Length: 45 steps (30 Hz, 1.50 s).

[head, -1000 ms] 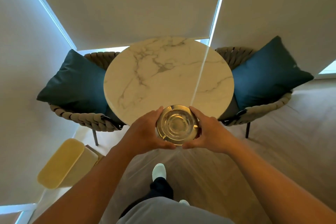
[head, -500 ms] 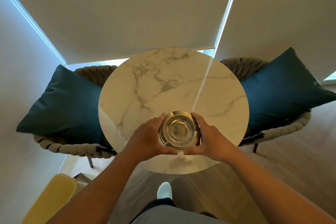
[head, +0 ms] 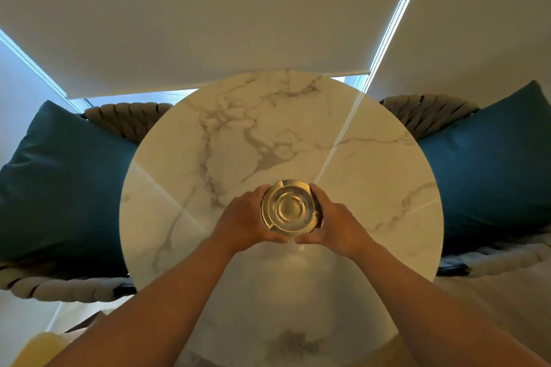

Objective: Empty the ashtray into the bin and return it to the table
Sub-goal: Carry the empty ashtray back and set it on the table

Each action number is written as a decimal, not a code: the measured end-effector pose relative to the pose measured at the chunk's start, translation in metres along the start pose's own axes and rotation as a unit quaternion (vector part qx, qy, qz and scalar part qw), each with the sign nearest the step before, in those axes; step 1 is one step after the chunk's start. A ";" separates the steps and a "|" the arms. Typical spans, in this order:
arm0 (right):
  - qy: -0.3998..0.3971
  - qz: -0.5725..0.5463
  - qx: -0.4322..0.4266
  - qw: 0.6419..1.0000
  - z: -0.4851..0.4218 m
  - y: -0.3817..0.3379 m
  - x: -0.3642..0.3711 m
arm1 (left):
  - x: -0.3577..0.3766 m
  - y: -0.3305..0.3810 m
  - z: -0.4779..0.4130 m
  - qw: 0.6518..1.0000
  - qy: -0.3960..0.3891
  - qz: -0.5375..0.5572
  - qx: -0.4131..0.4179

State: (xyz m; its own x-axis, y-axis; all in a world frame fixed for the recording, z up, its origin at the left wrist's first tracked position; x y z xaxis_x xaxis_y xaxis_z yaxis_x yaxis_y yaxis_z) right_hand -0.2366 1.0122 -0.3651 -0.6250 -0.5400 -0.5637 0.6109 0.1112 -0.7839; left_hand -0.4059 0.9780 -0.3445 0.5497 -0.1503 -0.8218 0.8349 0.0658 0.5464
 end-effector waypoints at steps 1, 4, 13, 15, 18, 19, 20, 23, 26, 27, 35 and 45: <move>-0.001 0.002 0.004 1.000 -0.012 0.009 0.002 | 0.007 -0.007 -0.011 1.000 0.001 -0.005 -0.005; -0.007 0.008 0.008 1.000 -0.042 0.030 0.006 | 0.022 -0.021 -0.038 0.999 0.006 -0.031 -0.002; -0.015 0.109 -0.003 0.994 -0.089 0.051 0.012 | 0.035 -0.048 -0.073 0.995 0.028 -0.093 -0.010; -0.023 0.113 0.000 0.993 -0.092 0.052 0.013 | 0.035 -0.052 -0.074 0.995 0.027 -0.093 -0.016; -0.024 0.109 0.006 0.994 -0.093 0.052 0.013 | 0.034 -0.055 -0.074 0.995 0.025 -0.096 -0.026; -0.021 0.106 0.006 0.994 -0.092 0.052 0.012 | 0.034 -0.055 -0.073 0.994 0.026 -0.100 -0.030; -0.020 0.102 0.004 0.995 -0.092 0.052 0.011 | 0.034 -0.056 -0.071 0.994 0.027 -0.102 -0.034; -0.023 0.088 0.002 0.996 -0.092 0.051 0.010 | 0.033 -0.058 -0.066 0.993 0.036 -0.101 -0.045; -0.033 0.080 0.002 0.996 -0.095 0.050 0.008 | 0.032 -0.062 -0.061 0.992 0.042 -0.107 -0.059; -0.036 0.081 0.001 0.996 -0.096 0.049 0.007 | 0.032 -0.063 -0.061 0.991 0.044 -0.109 -0.062; -0.059 0.107 0.004 0.993 -0.103 0.048 0.005 | 0.035 -0.065 -0.067 0.988 0.059 -0.125 -0.065; -0.027 0.069 0.016 0.997 -0.095 0.061 0.001 | 0.039 -0.057 -0.074 0.988 0.051 -0.135 -0.047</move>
State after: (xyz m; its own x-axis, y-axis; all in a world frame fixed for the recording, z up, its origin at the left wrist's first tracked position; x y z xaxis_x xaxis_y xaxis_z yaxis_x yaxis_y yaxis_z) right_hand -0.2461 1.0974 -0.4377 -0.5078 -0.5661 -0.6494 0.7041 0.1617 -0.6915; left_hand -0.4299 1.0411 -0.4191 0.3029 -0.0751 -0.9501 0.9477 0.1290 0.2919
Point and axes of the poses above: each hand's wrist, its own z-axis away from the middle knuckle, its own x-axis out of the palm, y = z × x, the point moved 9 cm from there along -z, towards the middle knuckle, and after that the axes turned 8 degrees about -z, right-handed, at the moved point
